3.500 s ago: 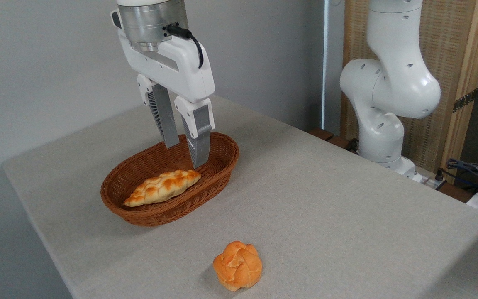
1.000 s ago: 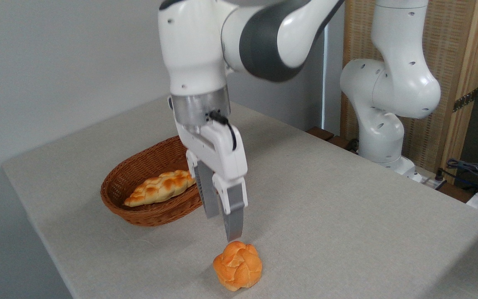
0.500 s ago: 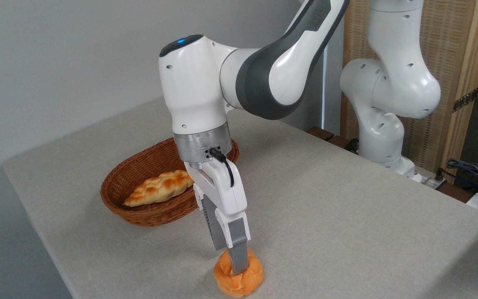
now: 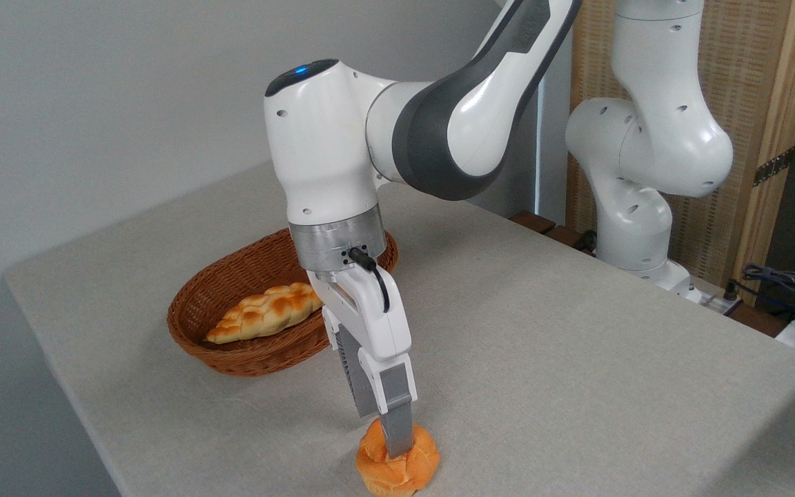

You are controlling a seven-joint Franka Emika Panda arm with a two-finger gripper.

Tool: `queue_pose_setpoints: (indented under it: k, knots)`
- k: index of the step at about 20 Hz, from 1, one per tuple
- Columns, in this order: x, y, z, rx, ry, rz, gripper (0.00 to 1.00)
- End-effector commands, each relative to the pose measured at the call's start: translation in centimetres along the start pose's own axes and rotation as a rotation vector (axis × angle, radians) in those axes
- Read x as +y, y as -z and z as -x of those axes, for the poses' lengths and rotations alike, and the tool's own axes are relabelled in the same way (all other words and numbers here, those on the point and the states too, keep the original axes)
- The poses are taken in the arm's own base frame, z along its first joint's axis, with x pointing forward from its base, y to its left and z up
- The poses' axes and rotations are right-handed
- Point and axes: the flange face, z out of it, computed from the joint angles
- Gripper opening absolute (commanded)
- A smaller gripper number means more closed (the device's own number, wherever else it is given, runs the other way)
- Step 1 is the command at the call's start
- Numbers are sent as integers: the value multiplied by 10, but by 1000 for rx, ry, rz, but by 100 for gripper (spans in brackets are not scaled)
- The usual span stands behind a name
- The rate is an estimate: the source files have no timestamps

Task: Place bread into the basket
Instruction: 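Close the gripper fingers around the orange bun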

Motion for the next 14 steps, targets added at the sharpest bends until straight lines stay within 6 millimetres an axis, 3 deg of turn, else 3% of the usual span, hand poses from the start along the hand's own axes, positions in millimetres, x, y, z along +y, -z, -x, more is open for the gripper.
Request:
queue_pose_setpoints:
  k: [1, 8, 12, 14]
  knots:
    - [-3, 1, 1, 1, -20, -22, 100]
    - [-1, -4, -2, -4, -25, -14, 98]
    - [-2, -2, -2, -1, -25, -18, 66]
    - [-2, -1, -2, -1, -26, -19, 58]
